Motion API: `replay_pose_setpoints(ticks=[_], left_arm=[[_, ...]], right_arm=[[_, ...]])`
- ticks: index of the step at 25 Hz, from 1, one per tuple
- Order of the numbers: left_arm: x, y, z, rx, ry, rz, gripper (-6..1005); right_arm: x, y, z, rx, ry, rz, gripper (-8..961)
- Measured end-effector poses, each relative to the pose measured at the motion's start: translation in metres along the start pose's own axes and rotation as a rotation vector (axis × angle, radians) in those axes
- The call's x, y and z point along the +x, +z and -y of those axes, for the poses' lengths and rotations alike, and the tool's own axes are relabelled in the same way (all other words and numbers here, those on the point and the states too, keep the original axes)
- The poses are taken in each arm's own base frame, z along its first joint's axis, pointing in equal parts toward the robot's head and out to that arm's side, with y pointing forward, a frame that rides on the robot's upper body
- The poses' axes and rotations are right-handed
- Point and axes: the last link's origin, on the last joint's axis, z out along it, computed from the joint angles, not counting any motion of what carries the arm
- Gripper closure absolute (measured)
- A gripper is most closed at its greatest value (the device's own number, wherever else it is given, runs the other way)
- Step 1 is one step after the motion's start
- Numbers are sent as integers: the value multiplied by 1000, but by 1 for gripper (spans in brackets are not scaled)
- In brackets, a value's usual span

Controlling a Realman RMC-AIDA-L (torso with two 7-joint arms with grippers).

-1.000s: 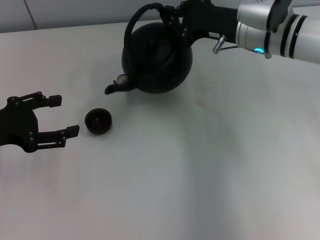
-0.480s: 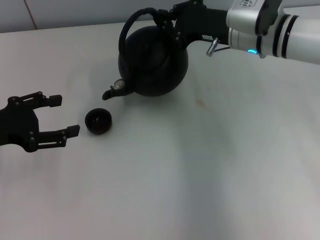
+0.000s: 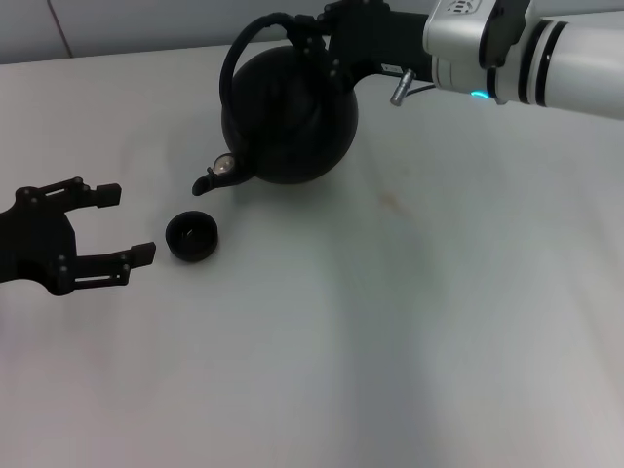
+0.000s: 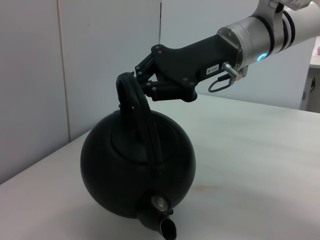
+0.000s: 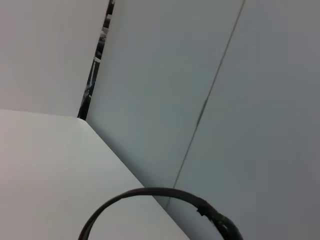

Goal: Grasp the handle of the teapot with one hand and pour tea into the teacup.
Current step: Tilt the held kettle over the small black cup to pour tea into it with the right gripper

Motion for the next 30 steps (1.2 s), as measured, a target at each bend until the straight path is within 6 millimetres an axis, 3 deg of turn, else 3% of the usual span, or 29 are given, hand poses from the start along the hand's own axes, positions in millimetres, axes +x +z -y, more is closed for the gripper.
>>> replay_pose_setpoints(ticks=[30], left_arm=[[0, -1, 2, 9, 1, 2, 136]], right_arm=[[-8, 8, -5, -34, -86, 7, 871]])
